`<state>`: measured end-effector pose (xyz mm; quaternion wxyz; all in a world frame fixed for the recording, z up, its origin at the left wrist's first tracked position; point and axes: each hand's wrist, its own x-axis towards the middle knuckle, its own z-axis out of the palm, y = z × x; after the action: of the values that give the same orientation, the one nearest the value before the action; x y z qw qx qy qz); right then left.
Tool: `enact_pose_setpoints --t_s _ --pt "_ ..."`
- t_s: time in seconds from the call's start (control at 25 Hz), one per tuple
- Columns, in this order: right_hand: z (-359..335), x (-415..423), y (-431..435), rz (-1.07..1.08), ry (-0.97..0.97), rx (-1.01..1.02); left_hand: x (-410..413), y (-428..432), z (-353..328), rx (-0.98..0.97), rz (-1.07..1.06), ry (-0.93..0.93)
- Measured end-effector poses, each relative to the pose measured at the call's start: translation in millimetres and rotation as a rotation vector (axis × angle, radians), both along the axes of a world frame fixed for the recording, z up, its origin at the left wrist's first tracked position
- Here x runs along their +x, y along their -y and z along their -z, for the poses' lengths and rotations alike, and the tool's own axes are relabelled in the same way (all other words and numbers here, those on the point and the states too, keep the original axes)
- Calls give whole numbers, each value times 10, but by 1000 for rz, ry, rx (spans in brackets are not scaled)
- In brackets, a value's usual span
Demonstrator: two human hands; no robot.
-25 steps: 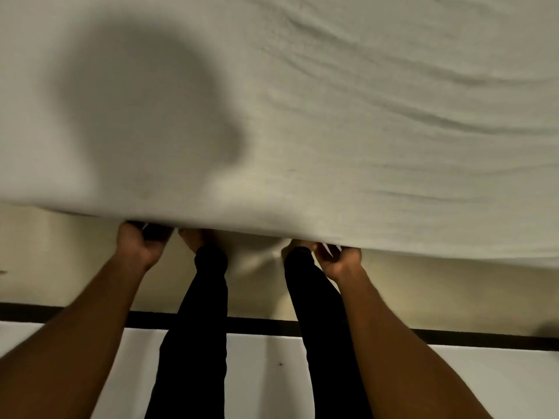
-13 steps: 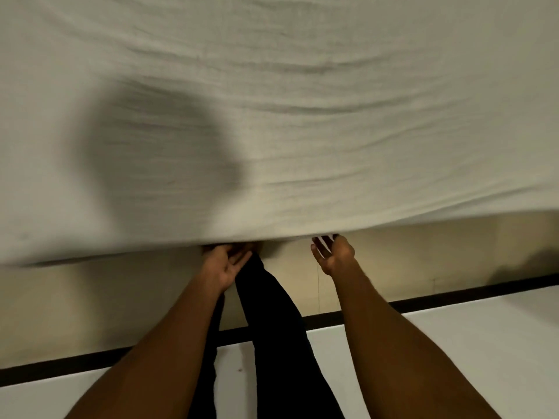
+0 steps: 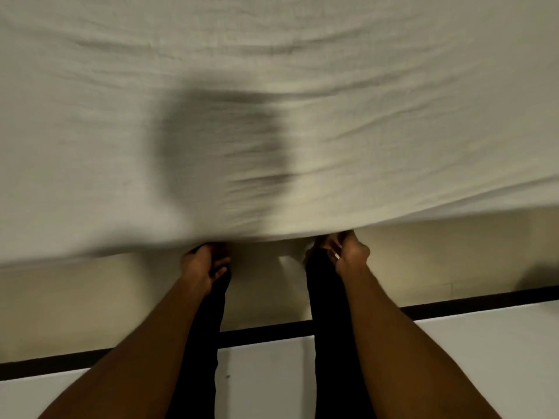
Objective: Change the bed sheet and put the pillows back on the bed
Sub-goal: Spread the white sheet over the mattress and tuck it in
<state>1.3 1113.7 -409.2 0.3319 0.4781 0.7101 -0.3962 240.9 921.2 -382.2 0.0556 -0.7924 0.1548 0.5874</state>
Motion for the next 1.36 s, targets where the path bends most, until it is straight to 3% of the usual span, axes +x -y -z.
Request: enact_pose_setpoints --t_s 0.08,0.2,0.36,0.6,0.72,0.84,1.04,1.36 --pt "233 -57 -141 -51 31 51 -94 -55 55 -104 -45 69" --pt "407 -309 -190 -139 97 -45 -236 -162 156 -171 -161 99" --pt "20 -757 -276 -255 158 -203 -574 -539 118 -74 -174 -27" --pt "-555 -1692 -939 104 -78 -138 -1943 -1334 -67 131 -184 -291" --pt "-555 -1868 -1125 57 -107 -85 -2356 -1628 -54 132 -176 -277" --pt "-402 -1807 -1160 14 -119 -36 -2418 -1782 48 99 -162 -240" --pt "-64 -1863 -1108 22 -153 -36 -2334 -1704 258 21 62 -125" --pt "-507 -2374 -1555 250 -114 -156 -2474 -1656 -194 151 76 -273"
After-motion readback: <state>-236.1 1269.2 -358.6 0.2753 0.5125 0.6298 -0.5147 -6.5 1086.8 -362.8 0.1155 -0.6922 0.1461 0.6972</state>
